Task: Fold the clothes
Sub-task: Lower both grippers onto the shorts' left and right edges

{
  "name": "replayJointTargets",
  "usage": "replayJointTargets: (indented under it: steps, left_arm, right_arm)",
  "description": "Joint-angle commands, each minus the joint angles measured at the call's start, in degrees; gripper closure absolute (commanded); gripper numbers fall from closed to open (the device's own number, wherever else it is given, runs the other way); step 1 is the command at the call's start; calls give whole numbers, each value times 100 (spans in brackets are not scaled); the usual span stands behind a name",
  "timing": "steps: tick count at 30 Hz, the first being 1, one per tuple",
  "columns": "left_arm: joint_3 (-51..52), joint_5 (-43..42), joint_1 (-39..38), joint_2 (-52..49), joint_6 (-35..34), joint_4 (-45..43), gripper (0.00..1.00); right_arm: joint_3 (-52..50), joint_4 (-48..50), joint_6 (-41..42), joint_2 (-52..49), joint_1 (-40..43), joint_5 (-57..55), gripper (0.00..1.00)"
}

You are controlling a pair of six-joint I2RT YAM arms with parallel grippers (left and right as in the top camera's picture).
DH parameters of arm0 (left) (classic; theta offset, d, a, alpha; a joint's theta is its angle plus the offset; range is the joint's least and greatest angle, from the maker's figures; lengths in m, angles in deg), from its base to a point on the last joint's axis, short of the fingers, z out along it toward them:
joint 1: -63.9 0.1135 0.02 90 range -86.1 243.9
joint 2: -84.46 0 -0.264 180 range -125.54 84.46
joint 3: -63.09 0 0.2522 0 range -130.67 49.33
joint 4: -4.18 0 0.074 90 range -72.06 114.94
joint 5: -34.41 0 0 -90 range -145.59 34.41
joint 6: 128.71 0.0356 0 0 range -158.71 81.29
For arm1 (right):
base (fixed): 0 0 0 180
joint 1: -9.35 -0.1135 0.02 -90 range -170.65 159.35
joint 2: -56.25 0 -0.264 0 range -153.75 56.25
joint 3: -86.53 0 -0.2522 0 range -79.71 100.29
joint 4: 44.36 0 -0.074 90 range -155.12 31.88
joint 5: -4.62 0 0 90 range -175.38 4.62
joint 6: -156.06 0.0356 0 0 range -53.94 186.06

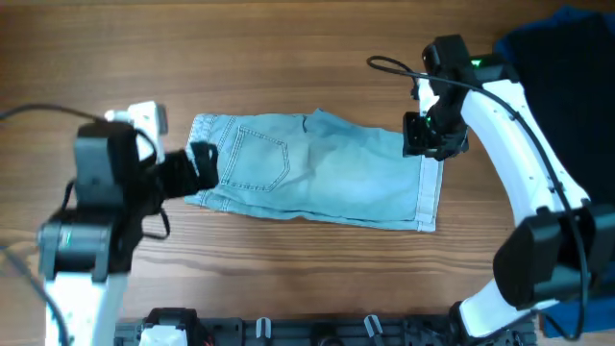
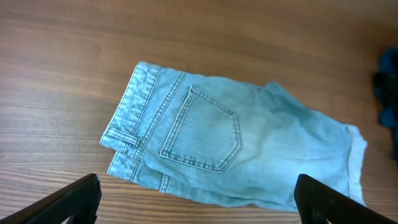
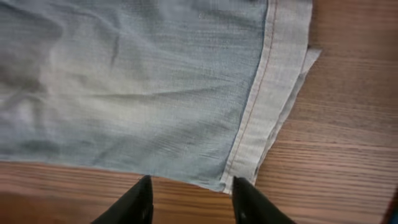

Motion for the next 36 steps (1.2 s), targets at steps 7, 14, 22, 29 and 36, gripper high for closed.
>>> replayJointTargets:
  steps: [7, 14, 22, 29, 36]
  left_arm:
    - [-96, 57, -15, -2369, -1137, 868, 47]
    - [645, 229, -9, -2660, -2031, 404, 35]
    - [1628, 291, 70, -2660, -2586, -1005, 35]
    - [1781, 291, 105, -2660, -2776, -1637, 35]
    - [1801, 291, 105, -2660, -2815, -1700, 33]
  right_arm:
    - [-1043, 140, -15, 1176, 13, 282, 82]
    - [-2260, 1228, 505, 1198, 13, 111, 73]
    - [-2802, 2052, 564, 1198, 13, -173, 59]
    - [-3093, 2406, 136, 1196, -350, 210, 59]
    - [-3180, 2577, -66, 1196, -1381, -522, 59]
